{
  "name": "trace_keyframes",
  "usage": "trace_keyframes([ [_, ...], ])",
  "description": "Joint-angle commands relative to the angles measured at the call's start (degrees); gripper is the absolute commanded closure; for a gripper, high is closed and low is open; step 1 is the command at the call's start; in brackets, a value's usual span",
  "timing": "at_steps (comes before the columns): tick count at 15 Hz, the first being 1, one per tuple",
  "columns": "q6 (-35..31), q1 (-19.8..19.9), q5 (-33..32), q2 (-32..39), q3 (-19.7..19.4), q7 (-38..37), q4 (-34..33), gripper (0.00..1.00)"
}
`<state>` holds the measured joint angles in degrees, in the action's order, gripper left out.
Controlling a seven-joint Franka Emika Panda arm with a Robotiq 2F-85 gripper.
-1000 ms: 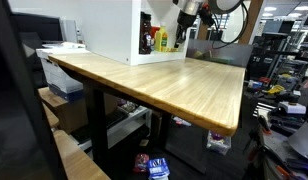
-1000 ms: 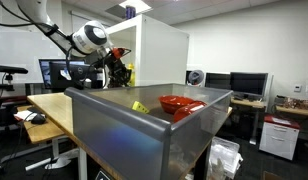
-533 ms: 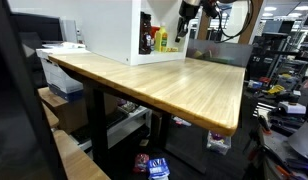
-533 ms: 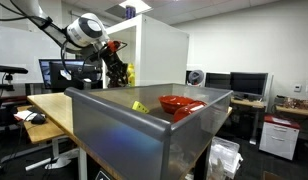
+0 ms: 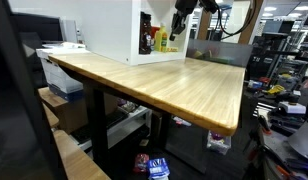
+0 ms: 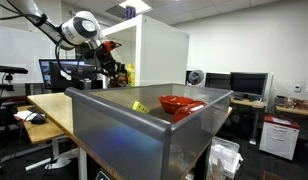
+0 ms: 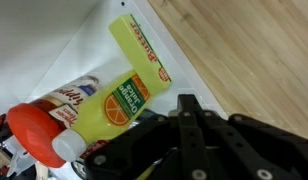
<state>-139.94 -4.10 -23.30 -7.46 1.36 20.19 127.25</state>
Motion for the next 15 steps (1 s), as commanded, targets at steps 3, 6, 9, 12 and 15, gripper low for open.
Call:
trace_keyframes([
  [3,-0.57,0.11,0.1,3.27,1.12,1.57,-3.17,1.0],
  [6,-1.12,0.28,-0.12,5.86,1.22,1.68,-5.48,1.0],
  [9,-1.59,0.43,-0.12,8.15,1.15,1.59,-7.56,0.74],
  [12,-2.93,0.57,-0.65,10.09,1.12,1.0,-9.17,0.6],
  [15,-4.8,0.54,-1.03,11.78,1.11,0.98,-10.45,0.45],
])
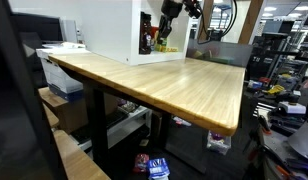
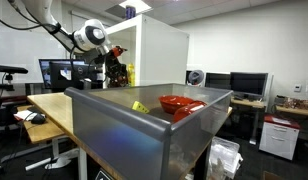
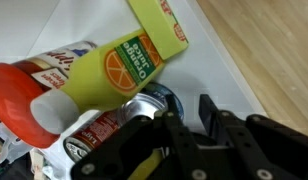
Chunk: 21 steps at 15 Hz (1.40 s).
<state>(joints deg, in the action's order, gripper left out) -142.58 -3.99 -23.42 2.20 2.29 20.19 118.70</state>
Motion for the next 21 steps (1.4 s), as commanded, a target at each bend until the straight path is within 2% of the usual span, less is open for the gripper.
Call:
trace_keyframes([
  [1,-2.69,0.4,-1.1,2.55,0.18,0.88,-2.15,0.41],
  [8,-4.77,0.72,-1.25,5.19,0.09,4.64,-3.72,0.04],
  [10,-5.06,0.95,-1.09,5.73,0.04,6.65,-4.01,0.0],
  [12,-5.2,1.07,-1.18,6.19,-0.04,8.22,-4.43,0.1],
  [13,-5.31,1.17,-0.96,6.55,-0.06,9.42,-4.77,0.33],
  [15,-5.48,1.26,-0.59,6.94,-0.01,10.71,-5.2,0.35],
  [21,-5.62,1.24,-0.05,7.36,0.25,11.7,-5.97,0.7],
])
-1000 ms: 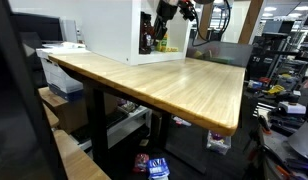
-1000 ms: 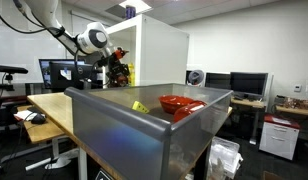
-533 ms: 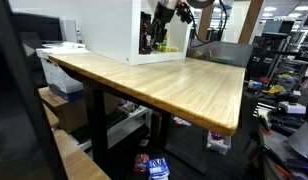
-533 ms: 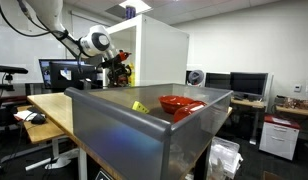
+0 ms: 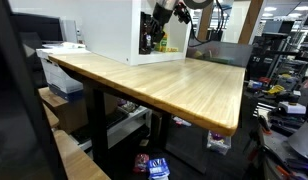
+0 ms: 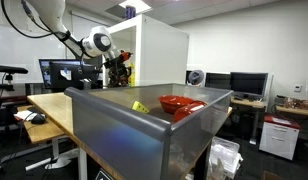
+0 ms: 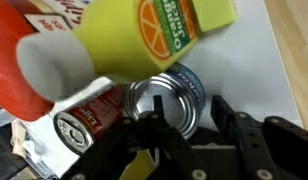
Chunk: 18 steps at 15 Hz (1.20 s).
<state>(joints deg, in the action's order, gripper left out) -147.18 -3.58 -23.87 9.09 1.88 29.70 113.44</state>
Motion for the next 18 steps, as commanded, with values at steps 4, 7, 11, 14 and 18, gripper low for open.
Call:
trace_keyframes([
  [4,0.4,0.76,1.33,0.59,0.85,1.58,-1.51,0.94],
  [7,1.34,0.72,1.66,0.74,0.89,1.38,-1.98,1.0],
  [11,5.4,0.65,3.42,0.69,1.14,1.07,-3.55,1.0],
  [14,7.49,0.57,3.86,1.09,1.12,0.56,-4.8,1.0],
  [18,9.62,0.63,5.55,1.06,1.43,0.96,-5.51,1.0],
])
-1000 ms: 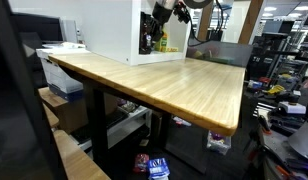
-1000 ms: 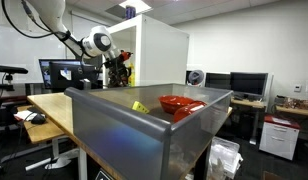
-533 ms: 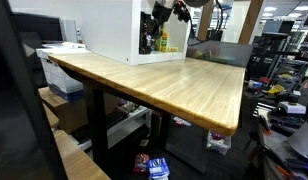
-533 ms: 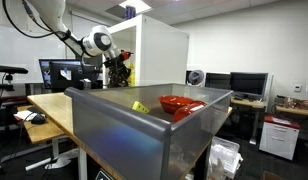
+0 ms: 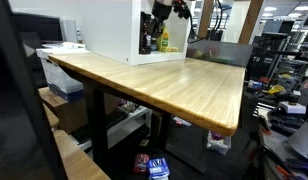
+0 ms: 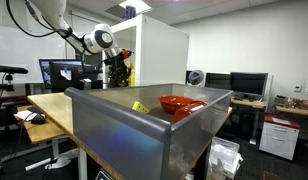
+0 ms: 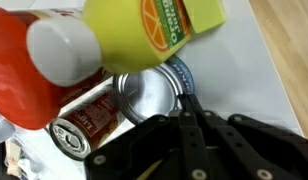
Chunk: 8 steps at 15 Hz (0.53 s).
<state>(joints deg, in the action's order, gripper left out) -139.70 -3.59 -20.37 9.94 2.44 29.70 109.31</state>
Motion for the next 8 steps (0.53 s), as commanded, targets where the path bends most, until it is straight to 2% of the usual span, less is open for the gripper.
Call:
trace_keyframes([
  [1,2.08,0.66,2.43,-0.03,0.99,1.11,-1.12,1.0],
  [8,-0.4,0.72,3.31,-3.48,2.39,3.91,3.33,1.0],
])
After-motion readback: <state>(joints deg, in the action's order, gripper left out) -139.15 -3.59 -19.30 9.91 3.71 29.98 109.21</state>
